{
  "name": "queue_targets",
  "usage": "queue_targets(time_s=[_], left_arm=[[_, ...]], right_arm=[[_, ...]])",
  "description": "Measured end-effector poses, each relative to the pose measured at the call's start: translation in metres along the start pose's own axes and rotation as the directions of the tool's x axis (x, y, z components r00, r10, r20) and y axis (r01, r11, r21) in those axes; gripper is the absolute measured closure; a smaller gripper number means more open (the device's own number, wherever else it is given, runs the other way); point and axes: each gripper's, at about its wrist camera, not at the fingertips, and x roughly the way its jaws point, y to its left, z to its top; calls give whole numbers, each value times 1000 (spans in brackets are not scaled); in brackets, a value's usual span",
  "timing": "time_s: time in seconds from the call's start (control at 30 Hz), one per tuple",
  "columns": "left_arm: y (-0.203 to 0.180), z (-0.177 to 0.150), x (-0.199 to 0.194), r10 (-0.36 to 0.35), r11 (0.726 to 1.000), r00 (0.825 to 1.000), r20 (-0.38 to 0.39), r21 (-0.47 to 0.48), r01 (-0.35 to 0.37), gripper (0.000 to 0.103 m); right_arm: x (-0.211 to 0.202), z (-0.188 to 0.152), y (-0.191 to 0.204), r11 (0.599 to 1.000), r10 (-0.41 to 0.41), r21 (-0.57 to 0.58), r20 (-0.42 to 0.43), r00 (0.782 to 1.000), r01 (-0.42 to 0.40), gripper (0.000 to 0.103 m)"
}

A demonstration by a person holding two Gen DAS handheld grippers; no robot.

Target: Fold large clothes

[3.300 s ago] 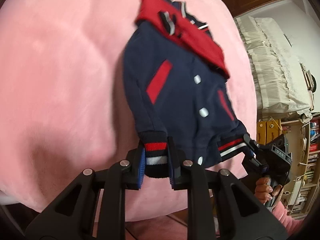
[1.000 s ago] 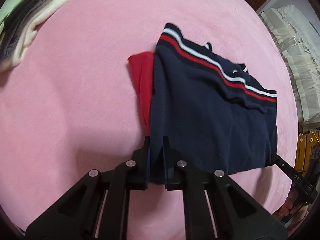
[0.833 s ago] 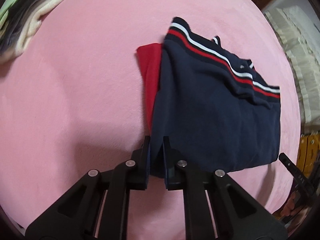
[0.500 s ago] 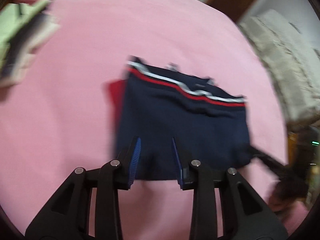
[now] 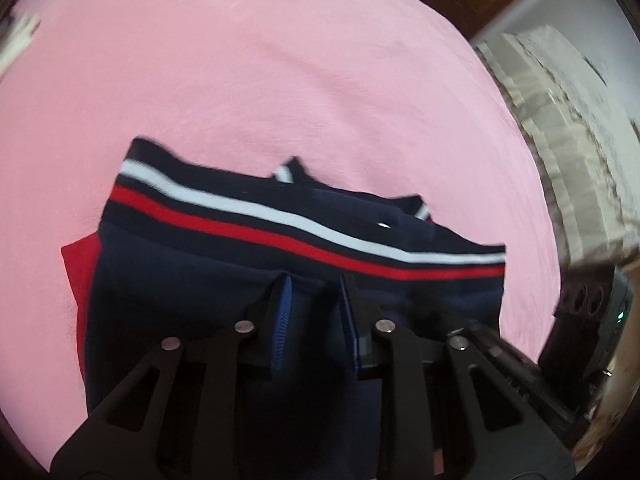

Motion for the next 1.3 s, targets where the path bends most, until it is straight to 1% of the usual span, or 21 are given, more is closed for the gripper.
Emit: queue_targets(time_s=[0.03, 0.13, 0.23, 0.3, 0.33, 0.4, 0.5, 0.57, 0.6, 0.7, 0.8, 0.87, 0.9, 0.97, 1.0, 1.03, 1.1, 1.17, 1.2, 1.23, 1.3], left_arm=[[7, 0, 0, 8, 1000, 1000, 7, -17, -8, 93], [21, -3, -8, 64, 997, 996, 54, -47, -61, 94], [30, -4, -18, 189, 980, 976, 113, -87, -179, 94], [32, -7, -26, 172, 983, 976, 136, -85, -162, 94], [28, -8, -28, 138, 989, 981, 134, -68, -129, 94], [21, -13, -32, 68, 997, 993, 94, -36, -65, 94], [4, -25, -18, -46, 997, 999, -6, -59, 46, 94], [-4, -35, 1, -82, 994, 993, -89, -85, 74, 94], [-7, -40, 7, -51, 997, 994, -100, -70, 44, 94], [-6, -45, 7, 15, 1000, 998, -53, -13, -15, 97], [9, -47, -4, 35, 999, 999, -13, -21, -35, 102], [23, -49, -12, 103, 995, 995, 6, -21, -102, 102], [25, -51, -15, 139, 990, 990, 7, -18, -139, 102], [25, -56, -20, 162, 987, 987, 5, 2, -162, 102], [24, -59, -22, 163, 987, 987, 7, 3, -163, 102], [21, -62, -25, 155, 988, 988, 8, -2, -155, 102], [11, -69, -28, 83, 996, 997, 3, -26, -83, 102], [-1, -77, -25, -6, 999, 1000, -9, -53, 6, 102], [-7, -81, -21, -43, 997, 999, -29, -70, 41, 102], [-15, -87, -15, -52, 996, 997, -50, -80, 48, 102], [-28, -97, 1, -38, 996, 995, -93, -87, 30, 102]], right_arm=[[-5, 5, -12, 998, -63, 10, 25, 998, 63, 102], [-31, 10, -48, 977, -196, 102, 79, 977, 188, 103], [-50, 13, -65, 965, -232, 152, 116, 966, 213, 103], [-61, 12, -52, 959, -274, 124, 156, 949, 256, 103], [-64, 11, -45, 963, -262, 110, 178, 948, 246, 103], [-67, 5, -23, 992, -114, 69, 204, 972, 102, 103], [-39, -9, 6, 996, 54, 74, 69, 996, -59, 103], [-21, -22, 17, 997, 35, 64, 2, 999, -35, 103], [-13, -30, 18, 997, 22, 72, -21, 1000, -21, 103], [-12, -42, 6, 991, -5, 132, -9, 1000, 6, 103], [-41, -48, -18, 986, -130, 114, 51, 990, 123, 103], [-61, -49, -36, 964, -249, 115, 66, 966, 241, 103], [-71, -49, -46, 927, -368, 106, 59, 928, 361, 103], [-93, -48, -65, 872, -479, 147, 56, 876, 467, 103], [-103, -48, -72, 861, -493, 182, 64, 868, 475, 103], [-110, -48, -75, 870, -471, 203, 77, 879, 448, 103], [-124, -51, -69, 921, -356, 219, 139, 924, 322, 103], [-126, -55, -60, 964, -223, 184, 158, 962, 193, 103], [-117, -58, -48, 982, -116, 162, 138, 984, 93, 103], [-106, -61, -37, 987, -36, 157, 106, 994, 19, 103], [-80, -66, -14, 987, 20, 160, 54, 998, -29, 103]])
